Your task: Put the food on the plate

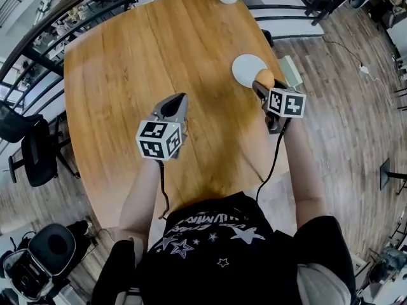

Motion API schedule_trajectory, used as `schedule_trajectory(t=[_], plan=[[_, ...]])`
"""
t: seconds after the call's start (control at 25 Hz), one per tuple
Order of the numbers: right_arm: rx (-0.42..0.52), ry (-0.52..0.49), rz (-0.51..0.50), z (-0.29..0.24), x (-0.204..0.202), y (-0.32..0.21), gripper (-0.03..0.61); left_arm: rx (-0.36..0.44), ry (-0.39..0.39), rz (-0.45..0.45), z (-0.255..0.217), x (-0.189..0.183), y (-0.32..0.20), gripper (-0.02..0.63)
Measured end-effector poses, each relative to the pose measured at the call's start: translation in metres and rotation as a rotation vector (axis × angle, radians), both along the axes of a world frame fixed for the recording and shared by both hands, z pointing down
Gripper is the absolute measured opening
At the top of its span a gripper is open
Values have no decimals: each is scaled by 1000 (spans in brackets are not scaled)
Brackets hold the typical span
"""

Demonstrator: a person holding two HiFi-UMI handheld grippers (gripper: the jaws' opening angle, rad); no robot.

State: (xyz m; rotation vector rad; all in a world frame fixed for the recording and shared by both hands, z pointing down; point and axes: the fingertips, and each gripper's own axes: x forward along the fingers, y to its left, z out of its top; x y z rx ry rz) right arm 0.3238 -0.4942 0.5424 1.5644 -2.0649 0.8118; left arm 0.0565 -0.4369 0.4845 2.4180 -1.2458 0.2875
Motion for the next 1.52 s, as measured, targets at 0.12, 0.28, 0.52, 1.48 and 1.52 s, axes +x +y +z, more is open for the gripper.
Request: schedule_trajectory(t=[0.12, 0.28, 0.52, 1.48, 1.52], plan=[[-3, 44, -59, 5, 4, -16, 342, 3, -13, -27, -4, 7, -9, 0], [-14, 78, -143, 13, 5, -33, 342, -14, -19, -54, -2, 18, -15, 0], [-38, 123, -228, 32, 4, -53, 342, -42, -30, -88, 9, 29, -19, 0], [-150, 242, -349, 74, -15, -94, 347, -96, -17, -193, 22, 27, -36, 0], [-152, 245, -353, 75, -16, -94, 352, -94, -14, -197, 20, 26, -35, 0]])
